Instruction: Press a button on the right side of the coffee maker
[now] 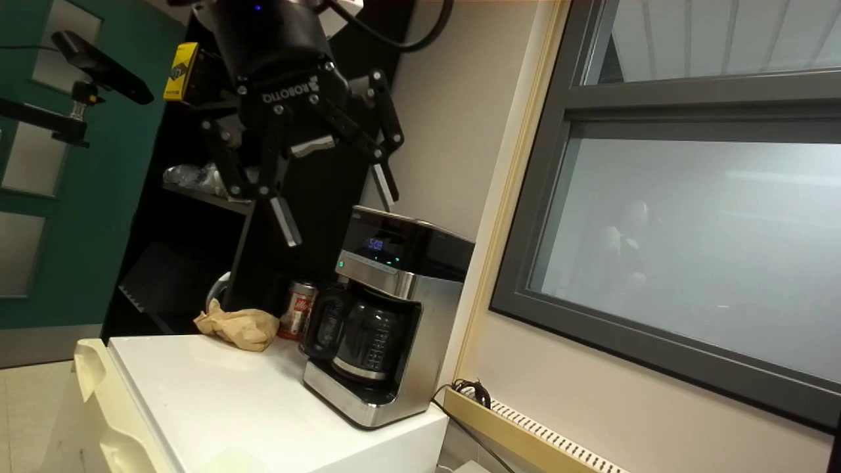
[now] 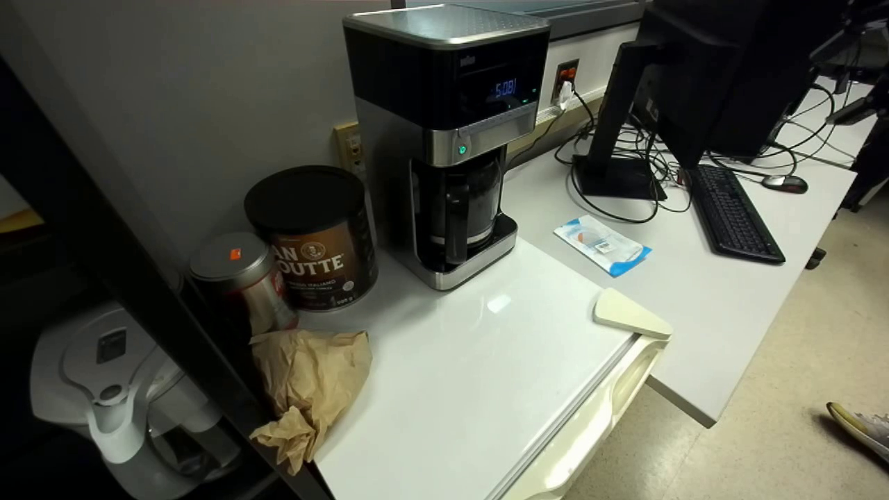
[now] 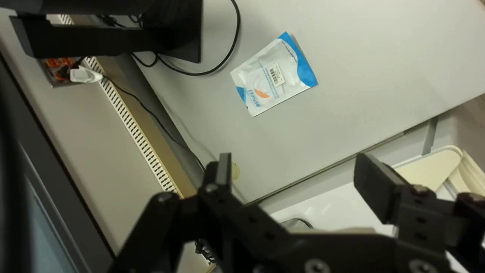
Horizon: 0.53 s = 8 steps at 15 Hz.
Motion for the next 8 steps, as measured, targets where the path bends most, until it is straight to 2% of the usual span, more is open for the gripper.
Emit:
perform_joint_path(
  steps=[6, 7, 8],
  knots=[
    [0.012, 0.074, 0.02, 0.087, -0.22, 0.002, 0.053, 0.06],
    [0.014, 0.085, 0.022, 0.102, -0.255, 0.003, 0.07, 0.01],
    [0.017, 0.097, 0.024, 0.116, -0.288, 0.004, 0.088, 0.0]
  ],
)
